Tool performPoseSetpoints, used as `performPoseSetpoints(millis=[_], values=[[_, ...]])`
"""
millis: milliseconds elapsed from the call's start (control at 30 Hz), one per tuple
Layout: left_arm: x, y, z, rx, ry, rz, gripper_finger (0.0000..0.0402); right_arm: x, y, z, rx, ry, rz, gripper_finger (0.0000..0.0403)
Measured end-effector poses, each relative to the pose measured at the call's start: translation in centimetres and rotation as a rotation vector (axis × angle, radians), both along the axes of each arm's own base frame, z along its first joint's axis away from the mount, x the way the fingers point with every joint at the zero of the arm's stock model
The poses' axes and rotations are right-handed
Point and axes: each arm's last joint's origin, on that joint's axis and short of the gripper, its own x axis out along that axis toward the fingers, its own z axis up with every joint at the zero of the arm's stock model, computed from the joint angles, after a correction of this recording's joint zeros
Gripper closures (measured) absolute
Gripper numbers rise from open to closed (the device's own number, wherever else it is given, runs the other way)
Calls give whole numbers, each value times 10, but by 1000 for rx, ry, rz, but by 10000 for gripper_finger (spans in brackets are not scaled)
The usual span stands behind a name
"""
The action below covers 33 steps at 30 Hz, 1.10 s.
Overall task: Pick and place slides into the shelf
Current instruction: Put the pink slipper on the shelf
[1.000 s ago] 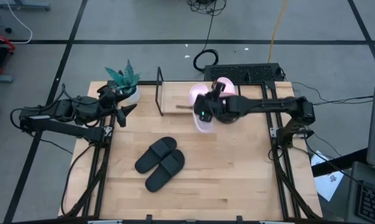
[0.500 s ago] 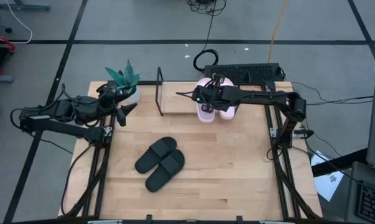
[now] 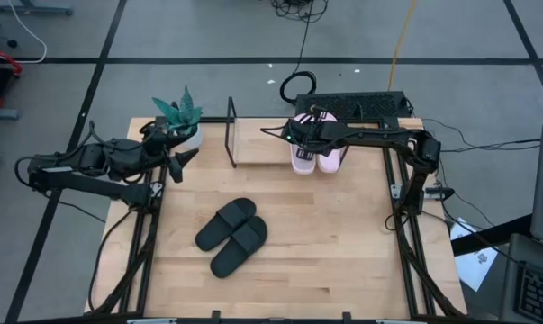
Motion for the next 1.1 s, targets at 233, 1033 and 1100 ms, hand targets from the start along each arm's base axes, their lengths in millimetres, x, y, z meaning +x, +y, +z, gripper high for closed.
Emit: performPoseSetpoints(millis=[233, 1033, 1100], values=[[0, 0, 0, 0, -1, 0, 128, 3, -1, -6, -25, -5, 47, 403], [0, 0, 0, -3, -3, 2, 128, -5, -13, -21, -34, 7, 33, 403], [0, 0, 0, -3, -3, 2, 128, -5, -13, -21, -34, 5, 33, 403]])
